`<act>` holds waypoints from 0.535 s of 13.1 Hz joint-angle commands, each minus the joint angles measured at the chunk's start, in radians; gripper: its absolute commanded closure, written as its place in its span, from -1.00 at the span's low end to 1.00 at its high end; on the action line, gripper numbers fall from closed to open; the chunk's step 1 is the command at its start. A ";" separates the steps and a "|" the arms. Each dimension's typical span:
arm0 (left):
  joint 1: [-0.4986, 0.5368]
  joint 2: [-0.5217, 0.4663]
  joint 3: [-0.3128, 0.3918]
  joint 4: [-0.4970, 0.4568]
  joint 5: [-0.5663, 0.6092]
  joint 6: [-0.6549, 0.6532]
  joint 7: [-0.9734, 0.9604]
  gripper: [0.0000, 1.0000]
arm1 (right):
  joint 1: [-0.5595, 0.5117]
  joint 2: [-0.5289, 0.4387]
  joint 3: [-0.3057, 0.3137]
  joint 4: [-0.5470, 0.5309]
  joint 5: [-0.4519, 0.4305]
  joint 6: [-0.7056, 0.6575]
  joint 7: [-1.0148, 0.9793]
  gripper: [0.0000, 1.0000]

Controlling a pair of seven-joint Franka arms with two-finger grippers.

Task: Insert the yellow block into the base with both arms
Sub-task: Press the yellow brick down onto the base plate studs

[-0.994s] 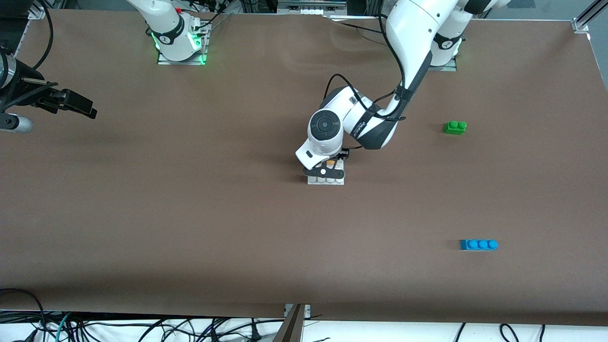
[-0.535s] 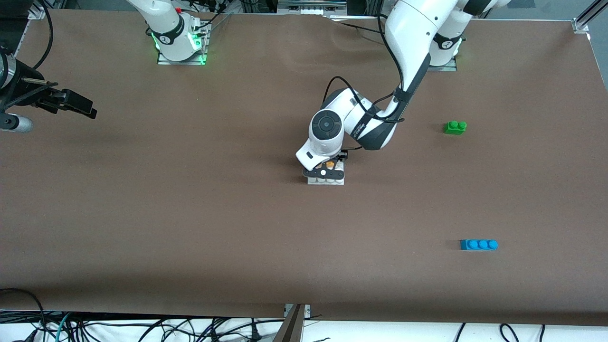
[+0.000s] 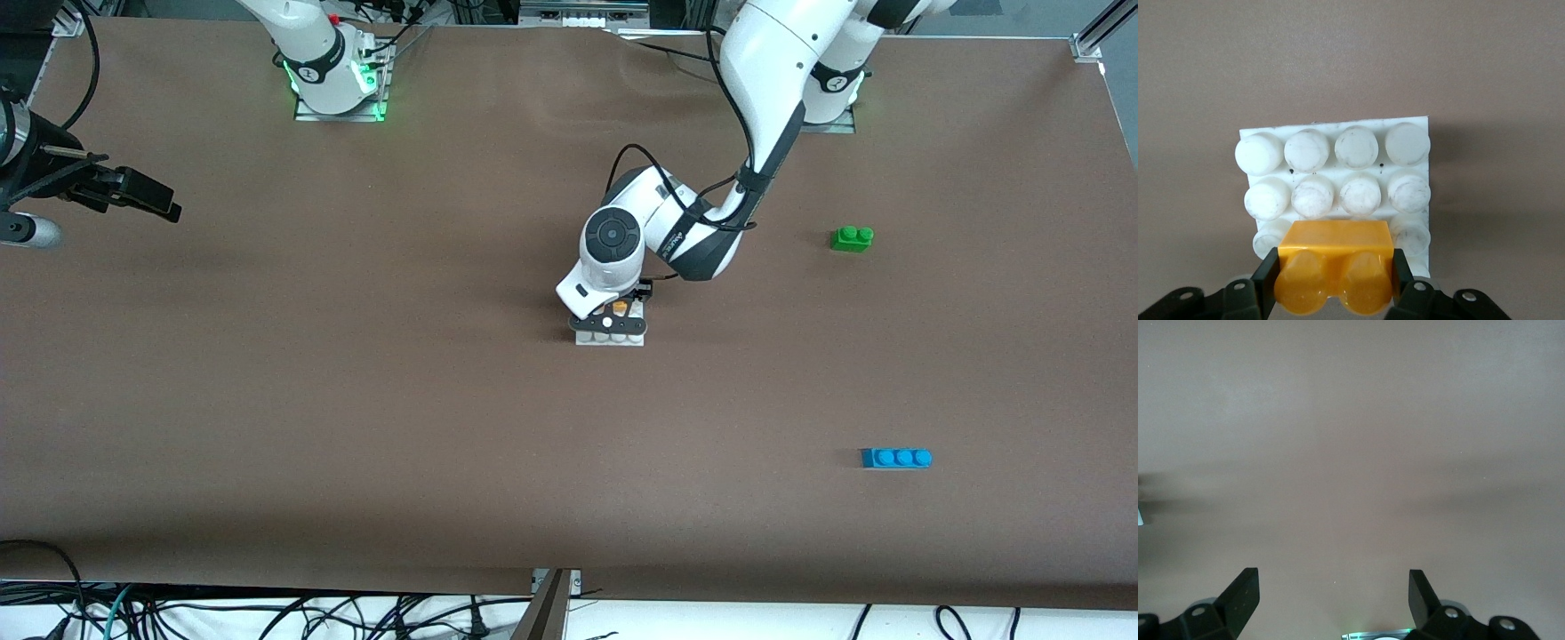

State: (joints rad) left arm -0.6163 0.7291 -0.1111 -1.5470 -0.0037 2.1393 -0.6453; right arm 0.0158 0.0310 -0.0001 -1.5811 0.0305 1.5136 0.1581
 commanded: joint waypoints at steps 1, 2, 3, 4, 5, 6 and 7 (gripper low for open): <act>-0.016 -0.013 0.016 -0.021 -0.025 0.016 -0.007 0.89 | -0.005 -0.008 0.000 -0.003 0.014 0.003 -0.014 -0.99; -0.016 -0.013 0.016 -0.021 -0.025 0.017 -0.007 0.89 | -0.005 -0.008 0.000 -0.003 0.014 0.003 -0.014 -0.99; -0.017 -0.011 0.016 -0.021 -0.025 0.025 -0.005 0.88 | -0.005 -0.008 0.000 -0.003 0.014 0.003 -0.014 -0.99; -0.017 -0.010 0.016 -0.024 -0.025 0.049 -0.007 0.88 | -0.005 -0.008 0.000 -0.003 0.014 0.003 -0.014 -0.99; -0.016 -0.002 0.016 -0.031 -0.025 0.065 -0.007 0.88 | -0.005 -0.008 0.000 -0.003 0.014 0.003 -0.014 -0.99; -0.017 0.000 0.016 -0.033 -0.025 0.079 -0.014 0.88 | -0.005 -0.008 0.000 -0.003 0.014 0.003 -0.014 -0.99; -0.017 0.000 0.016 -0.033 -0.025 0.080 -0.022 0.87 | -0.005 -0.008 0.000 -0.003 0.014 0.003 -0.015 -0.99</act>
State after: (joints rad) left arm -0.6167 0.7305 -0.1113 -1.5604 -0.0041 2.1750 -0.6540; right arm 0.0158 0.0313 -0.0001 -1.5812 0.0305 1.5136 0.1581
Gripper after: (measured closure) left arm 0.322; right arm 0.004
